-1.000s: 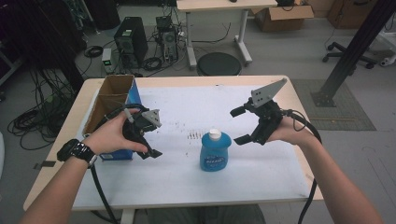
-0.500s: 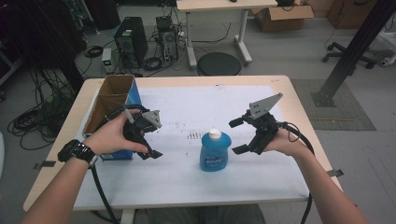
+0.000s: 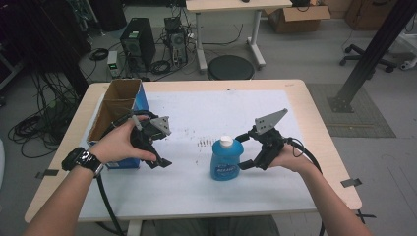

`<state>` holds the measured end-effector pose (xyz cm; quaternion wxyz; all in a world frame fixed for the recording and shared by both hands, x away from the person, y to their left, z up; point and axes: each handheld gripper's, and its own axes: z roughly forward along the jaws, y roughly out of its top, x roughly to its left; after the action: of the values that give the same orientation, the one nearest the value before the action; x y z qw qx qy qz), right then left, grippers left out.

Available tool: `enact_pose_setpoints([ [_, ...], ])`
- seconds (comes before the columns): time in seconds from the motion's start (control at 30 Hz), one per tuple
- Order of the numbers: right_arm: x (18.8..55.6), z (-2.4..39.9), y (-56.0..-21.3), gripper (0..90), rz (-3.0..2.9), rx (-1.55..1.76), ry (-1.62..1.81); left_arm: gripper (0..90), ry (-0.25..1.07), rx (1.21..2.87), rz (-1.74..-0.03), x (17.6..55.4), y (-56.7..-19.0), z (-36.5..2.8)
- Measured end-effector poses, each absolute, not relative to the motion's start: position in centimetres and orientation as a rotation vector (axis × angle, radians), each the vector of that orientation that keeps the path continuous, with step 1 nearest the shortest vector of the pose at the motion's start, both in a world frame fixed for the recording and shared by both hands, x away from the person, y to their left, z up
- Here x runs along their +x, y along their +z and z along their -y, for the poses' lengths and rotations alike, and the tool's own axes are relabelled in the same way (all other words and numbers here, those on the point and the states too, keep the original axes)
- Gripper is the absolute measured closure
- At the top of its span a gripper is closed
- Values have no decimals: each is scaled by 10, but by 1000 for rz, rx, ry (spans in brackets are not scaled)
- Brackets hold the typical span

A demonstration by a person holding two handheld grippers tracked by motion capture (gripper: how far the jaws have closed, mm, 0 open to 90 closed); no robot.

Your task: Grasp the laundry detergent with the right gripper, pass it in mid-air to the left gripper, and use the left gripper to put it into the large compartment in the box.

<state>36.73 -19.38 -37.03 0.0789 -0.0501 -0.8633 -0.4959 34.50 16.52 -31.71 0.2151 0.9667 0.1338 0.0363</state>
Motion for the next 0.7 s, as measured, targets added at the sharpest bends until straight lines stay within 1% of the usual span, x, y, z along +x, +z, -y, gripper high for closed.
enact_pose_setpoints([
  [0.33,365,178,-387,33,2563,-143,-1497,37,102,2678,-362,344,-316,-164],
  [0.7,364,167,-396,75,2545,-116,-1536,37,98,2674,-364,344,-316,-163],
])
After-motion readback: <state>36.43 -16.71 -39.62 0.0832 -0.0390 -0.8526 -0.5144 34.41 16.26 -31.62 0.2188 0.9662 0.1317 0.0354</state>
